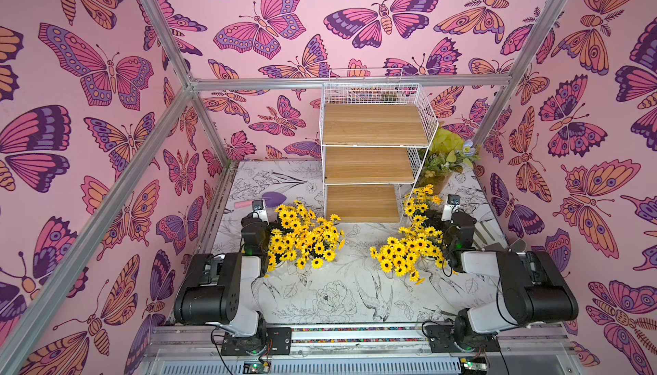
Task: Take the sunflower pots off the shelves
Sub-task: Reset both arms
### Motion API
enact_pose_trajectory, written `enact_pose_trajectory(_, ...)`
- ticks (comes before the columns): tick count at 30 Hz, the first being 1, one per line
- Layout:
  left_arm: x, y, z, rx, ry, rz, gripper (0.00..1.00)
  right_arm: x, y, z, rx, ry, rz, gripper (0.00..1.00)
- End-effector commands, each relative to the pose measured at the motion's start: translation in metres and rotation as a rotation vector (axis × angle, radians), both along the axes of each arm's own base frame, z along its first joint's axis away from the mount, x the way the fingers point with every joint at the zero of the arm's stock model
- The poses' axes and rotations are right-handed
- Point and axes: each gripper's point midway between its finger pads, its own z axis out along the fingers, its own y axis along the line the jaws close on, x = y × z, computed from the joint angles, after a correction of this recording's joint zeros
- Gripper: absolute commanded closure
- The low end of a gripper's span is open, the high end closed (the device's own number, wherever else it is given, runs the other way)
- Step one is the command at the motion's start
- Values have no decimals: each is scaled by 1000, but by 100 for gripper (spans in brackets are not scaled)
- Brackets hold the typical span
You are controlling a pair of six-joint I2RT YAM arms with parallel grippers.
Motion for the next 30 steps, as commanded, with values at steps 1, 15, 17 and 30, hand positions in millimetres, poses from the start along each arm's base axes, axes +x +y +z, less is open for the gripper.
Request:
enact_pose_trajectory(1,-2,-1,-10,19,39,1,1,-2,3,-12,-6,56,20,1)
enact_pose_trajectory(15,-20,15,-11,32,-10,118,1,-3,-1,-12,-6,56,0,1)
enact_pose_trajectory(17,-14,12,-15,33,39,96,1,-3,0,-12,-6,55,1,1)
enact_pose_trajectory(30,-4,11,-10,39,33,90,1,-2,0,-12,-6,57,0,1)
